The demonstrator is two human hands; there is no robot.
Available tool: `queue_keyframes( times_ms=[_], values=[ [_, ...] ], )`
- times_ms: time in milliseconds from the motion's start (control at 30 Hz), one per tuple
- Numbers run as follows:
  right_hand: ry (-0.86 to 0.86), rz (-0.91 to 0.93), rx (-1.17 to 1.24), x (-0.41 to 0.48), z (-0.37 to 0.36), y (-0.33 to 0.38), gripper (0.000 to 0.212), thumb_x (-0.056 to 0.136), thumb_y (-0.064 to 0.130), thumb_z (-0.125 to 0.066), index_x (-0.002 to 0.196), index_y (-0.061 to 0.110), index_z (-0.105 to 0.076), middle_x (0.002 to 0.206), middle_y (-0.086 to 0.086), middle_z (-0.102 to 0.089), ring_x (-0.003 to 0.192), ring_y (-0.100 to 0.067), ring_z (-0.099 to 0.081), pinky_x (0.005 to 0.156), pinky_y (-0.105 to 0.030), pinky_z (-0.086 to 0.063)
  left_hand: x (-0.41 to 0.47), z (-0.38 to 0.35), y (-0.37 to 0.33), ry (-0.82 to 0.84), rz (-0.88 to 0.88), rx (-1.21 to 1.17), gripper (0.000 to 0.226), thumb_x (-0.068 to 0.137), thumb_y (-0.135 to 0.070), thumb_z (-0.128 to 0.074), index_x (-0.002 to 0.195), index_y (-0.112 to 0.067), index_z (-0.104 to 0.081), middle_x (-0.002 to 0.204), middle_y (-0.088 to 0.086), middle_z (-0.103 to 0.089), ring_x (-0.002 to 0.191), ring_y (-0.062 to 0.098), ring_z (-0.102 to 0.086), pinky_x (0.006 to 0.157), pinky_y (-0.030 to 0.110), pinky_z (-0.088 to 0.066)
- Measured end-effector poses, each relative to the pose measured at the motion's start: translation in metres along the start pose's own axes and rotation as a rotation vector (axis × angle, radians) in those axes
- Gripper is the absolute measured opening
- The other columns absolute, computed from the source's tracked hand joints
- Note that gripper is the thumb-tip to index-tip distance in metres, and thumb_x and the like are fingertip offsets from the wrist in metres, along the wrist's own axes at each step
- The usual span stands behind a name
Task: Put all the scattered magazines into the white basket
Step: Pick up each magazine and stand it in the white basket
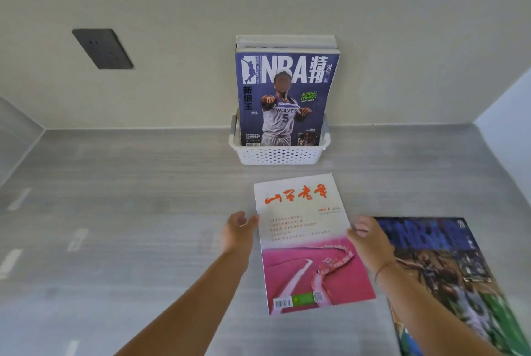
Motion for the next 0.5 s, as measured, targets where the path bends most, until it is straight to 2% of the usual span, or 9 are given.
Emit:
queue_keyframes(
  times_ms=[67, 134, 200, 300, 367, 434, 501],
  values=[
    [0.052, 0.003, 0.024, -0.003, -0.004, 0.0, 0.037, 0.083, 0.007, -0.06, 0.118, 0.007, -0.05, 0.112, -0.008, -0.059, 0.101, -0.018, -0.056, 0.079, -0.023, -0.043, -0.008, -0.008, 0.006, 0.039, 0.044, -0.024, 0.05, 0.089, -0.026, -0.058, 0.135, -0.01, -0.044, 0.124, 0.007, -0.057, 0.107, 0.026, -0.056, 0.09, 0.038, -0.048],
    [0.09, -0.005, 0.062, -0.006, -0.007, 0.002, 0.037, 0.082, 0.004, -0.061, 0.117, 0.009, -0.05, 0.113, -0.008, -0.059, 0.099, -0.017, -0.056, 0.073, -0.02, -0.043, -0.013, -0.018, 0.008, 0.079, 0.059, -0.034, 0.047, 0.089, -0.019, -0.059, 0.133, -0.008, -0.045, 0.115, 0.006, -0.059, 0.099, 0.023, -0.056, 0.081, 0.034, -0.048],
    [0.106, -0.005, 0.094, -0.007, -0.007, 0.003, 0.035, 0.081, 0.003, -0.062, 0.113, 0.011, -0.05, 0.114, -0.009, -0.057, 0.104, -0.019, -0.055, 0.081, -0.024, -0.044, -0.016, -0.025, 0.007, 0.107, 0.082, -0.077, 0.039, 0.088, -0.014, -0.059, 0.125, -0.006, -0.052, 0.11, 0.007, -0.063, 0.094, 0.024, -0.06, 0.073, 0.032, -0.051],
    [0.142, 0.016, 0.084, -0.01, -0.007, 0.006, 0.032, 0.081, 0.005, -0.063, 0.104, 0.02, -0.048, 0.113, -0.004, -0.056, 0.107, -0.018, -0.053, 0.088, -0.029, -0.044, -0.017, -0.027, 0.002, 0.123, 0.16, -0.206, 0.009, 0.087, -0.008, -0.058, 0.095, -0.008, -0.061, 0.106, 0.014, -0.068, 0.085, 0.027, -0.064, 0.057, 0.027, -0.048],
    [0.15, 0.022, 0.092, -0.011, -0.007, 0.007, 0.032, 0.081, 0.006, -0.064, 0.103, 0.023, -0.047, 0.111, -0.001, -0.055, 0.107, -0.017, -0.052, 0.09, -0.029, -0.044, -0.017, -0.028, -0.002, 0.165, 0.166, -0.235, 0.009, 0.087, -0.002, -0.056, 0.087, -0.01, -0.06, 0.104, 0.014, -0.067, 0.082, 0.027, -0.064, 0.055, 0.03, -0.05],
    [0.158, 0.016, 0.104, -0.011, -0.006, 0.007, 0.033, 0.081, 0.006, -0.064, 0.105, 0.021, -0.047, 0.112, -0.001, -0.054, 0.109, -0.018, -0.051, 0.091, -0.03, -0.044, -0.018, -0.032, -0.006, 0.226, 0.122, -0.188, 0.019, 0.086, 0.003, -0.056, 0.101, -0.009, -0.06, 0.11, 0.013, -0.065, 0.092, 0.029, -0.064, 0.065, 0.036, -0.055],
    [0.173, 0.001, 0.117, -0.009, -0.005, 0.006, 0.036, 0.081, 0.006, -0.064, 0.112, 0.017, -0.047, 0.115, -0.005, -0.056, 0.108, -0.019, -0.052, 0.086, -0.026, -0.045, -0.024, -0.036, -0.01, 0.288, 0.064, -0.117, 0.03, 0.086, 0.004, -0.056, 0.114, -0.008, -0.055, 0.119, 0.013, -0.063, 0.107, 0.032, -0.06, 0.089, 0.047, -0.053]
  ],
)
Point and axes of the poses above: each hand's wrist, its own x-axis towards the middle knuckle, its own z-axis out of the back of the hand, y = z × x, the point moved 4 cm from there along x, towards the middle knuckle
